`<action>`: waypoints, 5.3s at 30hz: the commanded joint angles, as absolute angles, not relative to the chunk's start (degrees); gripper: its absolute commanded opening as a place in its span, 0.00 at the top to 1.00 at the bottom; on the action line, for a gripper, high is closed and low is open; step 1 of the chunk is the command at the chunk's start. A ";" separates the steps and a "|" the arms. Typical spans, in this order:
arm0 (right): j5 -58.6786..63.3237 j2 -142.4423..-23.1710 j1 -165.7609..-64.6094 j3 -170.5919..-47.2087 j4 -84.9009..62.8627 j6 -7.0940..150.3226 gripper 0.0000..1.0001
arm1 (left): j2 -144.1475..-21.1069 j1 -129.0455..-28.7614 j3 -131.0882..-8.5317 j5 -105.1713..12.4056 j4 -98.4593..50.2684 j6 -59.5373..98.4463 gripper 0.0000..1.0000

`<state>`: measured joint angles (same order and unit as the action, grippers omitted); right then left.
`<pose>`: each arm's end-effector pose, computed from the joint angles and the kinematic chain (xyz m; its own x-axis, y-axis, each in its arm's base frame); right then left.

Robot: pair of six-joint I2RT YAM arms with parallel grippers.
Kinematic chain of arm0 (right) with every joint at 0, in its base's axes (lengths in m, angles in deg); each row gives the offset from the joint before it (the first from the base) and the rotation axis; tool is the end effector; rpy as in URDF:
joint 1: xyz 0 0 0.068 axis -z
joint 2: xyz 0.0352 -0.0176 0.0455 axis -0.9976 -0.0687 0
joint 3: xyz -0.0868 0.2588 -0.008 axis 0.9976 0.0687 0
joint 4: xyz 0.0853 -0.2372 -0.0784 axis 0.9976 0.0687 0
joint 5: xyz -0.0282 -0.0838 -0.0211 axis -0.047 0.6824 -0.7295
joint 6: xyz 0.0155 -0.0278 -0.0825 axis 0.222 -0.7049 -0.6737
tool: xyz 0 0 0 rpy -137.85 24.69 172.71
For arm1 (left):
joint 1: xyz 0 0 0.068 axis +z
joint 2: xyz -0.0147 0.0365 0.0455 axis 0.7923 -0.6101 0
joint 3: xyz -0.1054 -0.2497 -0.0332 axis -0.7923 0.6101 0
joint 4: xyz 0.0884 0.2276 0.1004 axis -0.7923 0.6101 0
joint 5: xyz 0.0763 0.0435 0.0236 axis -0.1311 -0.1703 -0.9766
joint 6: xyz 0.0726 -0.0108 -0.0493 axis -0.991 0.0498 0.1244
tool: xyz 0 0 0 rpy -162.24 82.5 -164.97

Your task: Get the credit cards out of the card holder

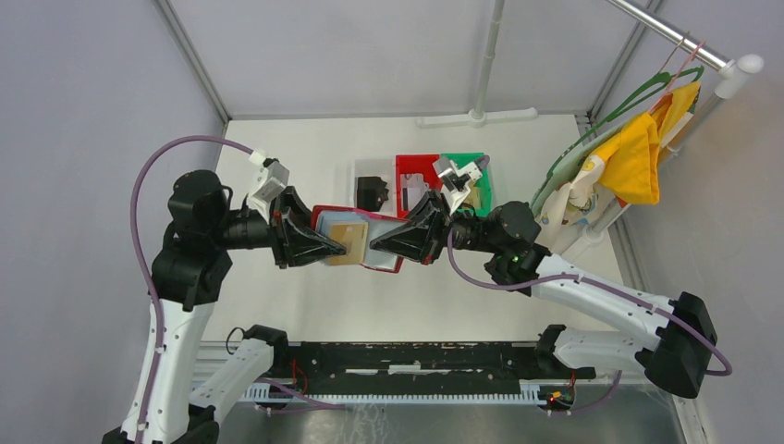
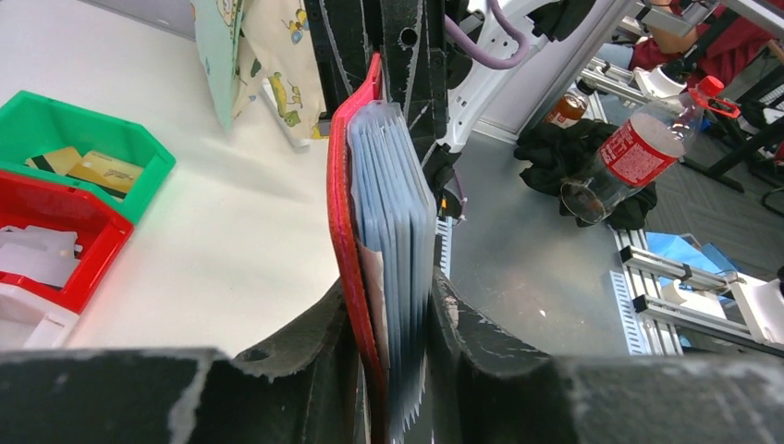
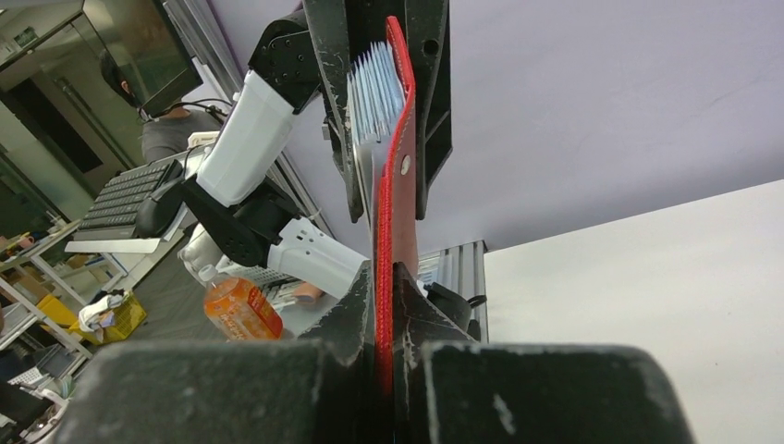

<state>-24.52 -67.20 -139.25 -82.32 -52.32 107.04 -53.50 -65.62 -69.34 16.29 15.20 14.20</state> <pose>0.1390 0.2599 0.3986 -0.4690 0.2981 -0.8314 -0.8832 -0.1615 0.4404 0.1124 -0.1027 0.4447 -0.3048 0.0346 -0.9518 0.9476 0.1110 -0.2995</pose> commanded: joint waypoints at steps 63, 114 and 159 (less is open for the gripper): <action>-17.12 -65.34 -133.61 -104.93 -11.02 81.85 0.28 | -58.06 -65.86 -75.79 -5.08 26.25 -0.56 0.98; -38.64 -73.47 -132.11 -90.85 -46.65 109.65 0.50 | -64.86 -65.85 -77.99 14.70 24.08 18.31 0.94; -28.30 -74.48 -133.54 -79.47 -74.25 124.68 1.00 | -64.95 -65.85 -77.08 18.42 27.38 14.86 0.62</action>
